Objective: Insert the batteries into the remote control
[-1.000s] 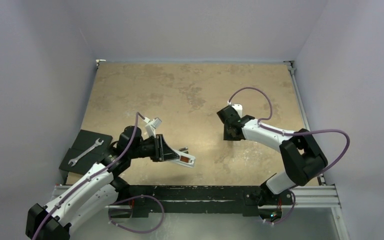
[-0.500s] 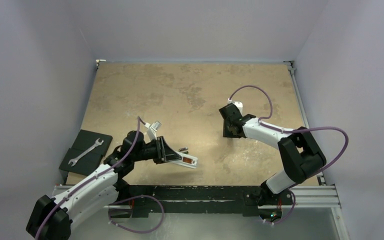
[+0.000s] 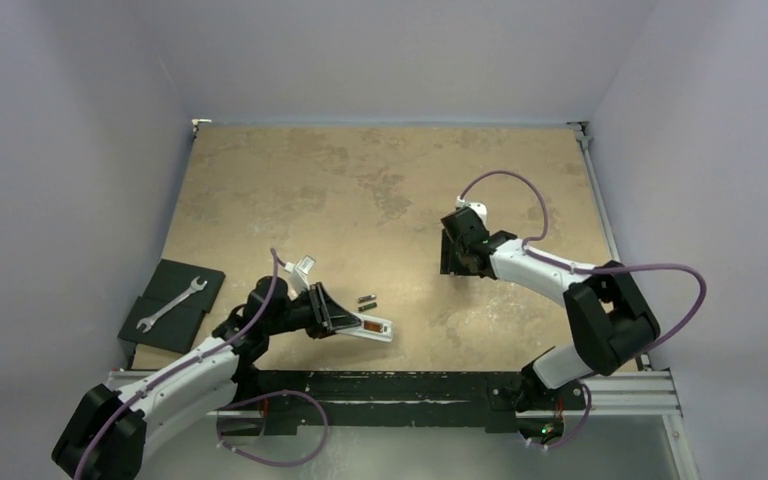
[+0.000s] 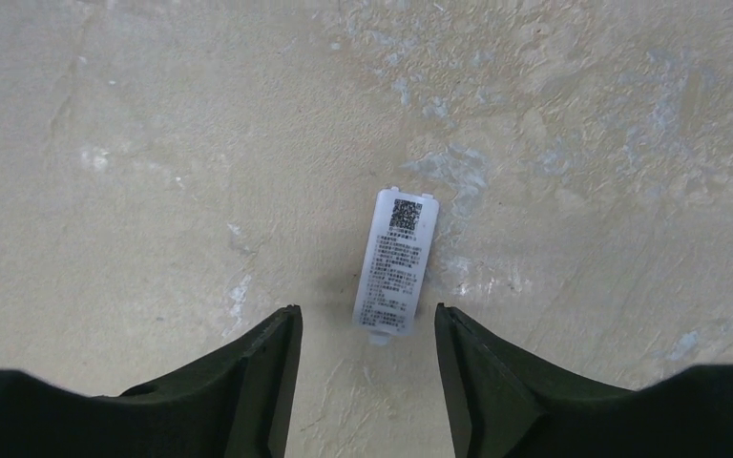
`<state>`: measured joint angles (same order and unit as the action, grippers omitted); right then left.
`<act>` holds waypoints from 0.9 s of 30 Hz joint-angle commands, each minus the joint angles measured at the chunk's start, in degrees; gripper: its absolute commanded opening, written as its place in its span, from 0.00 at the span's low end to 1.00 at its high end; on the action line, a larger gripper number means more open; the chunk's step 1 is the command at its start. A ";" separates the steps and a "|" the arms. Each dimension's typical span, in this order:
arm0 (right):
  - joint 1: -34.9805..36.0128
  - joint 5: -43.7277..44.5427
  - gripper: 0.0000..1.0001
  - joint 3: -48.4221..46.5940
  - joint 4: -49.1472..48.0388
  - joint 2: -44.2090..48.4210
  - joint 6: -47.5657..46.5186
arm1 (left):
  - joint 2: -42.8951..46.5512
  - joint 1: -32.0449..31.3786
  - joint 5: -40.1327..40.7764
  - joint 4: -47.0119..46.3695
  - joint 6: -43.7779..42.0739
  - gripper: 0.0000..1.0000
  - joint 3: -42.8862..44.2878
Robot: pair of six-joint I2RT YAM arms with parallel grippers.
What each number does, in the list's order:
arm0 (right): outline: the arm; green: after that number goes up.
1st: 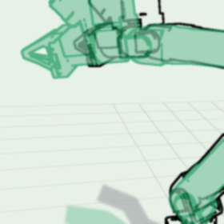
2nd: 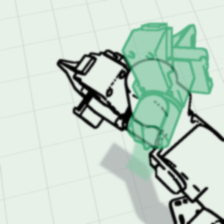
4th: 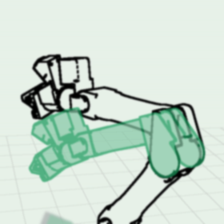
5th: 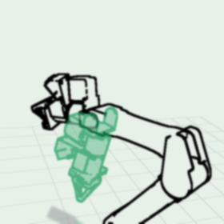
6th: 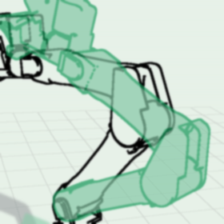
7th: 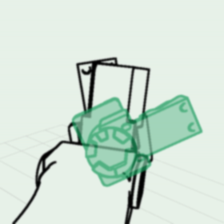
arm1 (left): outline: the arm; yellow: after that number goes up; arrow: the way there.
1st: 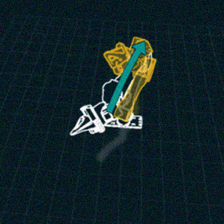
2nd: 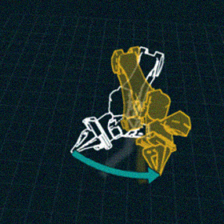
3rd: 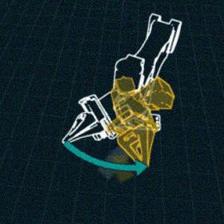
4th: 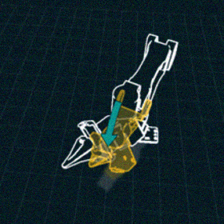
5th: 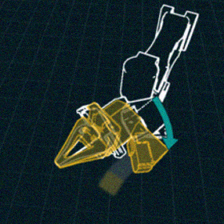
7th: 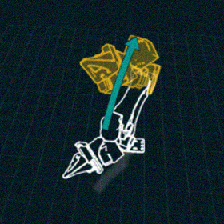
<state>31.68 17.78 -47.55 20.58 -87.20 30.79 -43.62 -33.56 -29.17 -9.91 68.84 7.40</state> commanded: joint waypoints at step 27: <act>-0.31 -9.61 0.77 4.86 -0.47 18.62 -3.01 | -20.88 -5.01 6.61 -20.76 2.49 0.28 -4.49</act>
<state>31.68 9.69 -43.55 21.47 -69.91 28.91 -62.43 -37.98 -25.06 -32.21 73.91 2.66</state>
